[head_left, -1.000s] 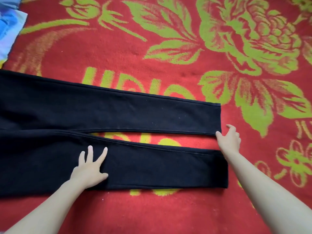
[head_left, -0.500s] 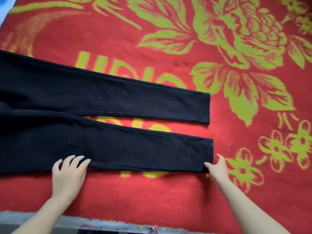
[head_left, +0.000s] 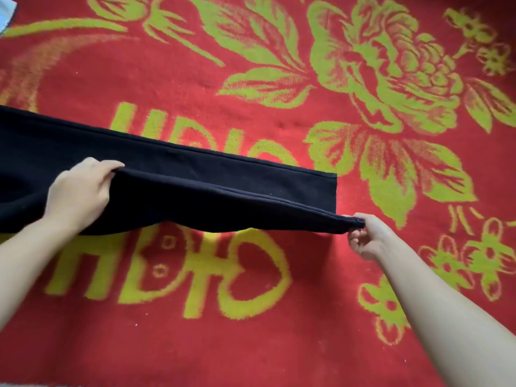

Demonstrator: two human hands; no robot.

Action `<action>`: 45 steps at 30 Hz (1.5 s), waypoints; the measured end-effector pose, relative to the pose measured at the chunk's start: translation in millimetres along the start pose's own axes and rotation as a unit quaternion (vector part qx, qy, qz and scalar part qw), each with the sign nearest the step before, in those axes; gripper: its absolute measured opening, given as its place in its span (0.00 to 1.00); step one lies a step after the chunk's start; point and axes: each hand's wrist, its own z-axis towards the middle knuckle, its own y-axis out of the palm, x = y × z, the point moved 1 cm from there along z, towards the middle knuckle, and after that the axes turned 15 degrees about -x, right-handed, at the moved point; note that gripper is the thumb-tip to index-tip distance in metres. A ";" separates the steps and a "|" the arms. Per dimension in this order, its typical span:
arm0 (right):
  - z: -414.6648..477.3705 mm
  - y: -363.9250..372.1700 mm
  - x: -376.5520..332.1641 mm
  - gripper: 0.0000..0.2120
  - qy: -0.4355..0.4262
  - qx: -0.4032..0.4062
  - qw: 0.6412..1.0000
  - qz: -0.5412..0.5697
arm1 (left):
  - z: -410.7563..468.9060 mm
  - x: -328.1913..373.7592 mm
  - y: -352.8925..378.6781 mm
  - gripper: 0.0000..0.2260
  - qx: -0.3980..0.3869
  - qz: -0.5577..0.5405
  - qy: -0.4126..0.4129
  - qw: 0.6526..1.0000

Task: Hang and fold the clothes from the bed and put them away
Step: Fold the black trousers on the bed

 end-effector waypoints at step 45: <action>-29.3 272.8 145.3 0.28 -0.378 0.057 0.395 -0.836 | -108.6 -138.0 42.3 0.30 0.027 0.078 -0.187 0.979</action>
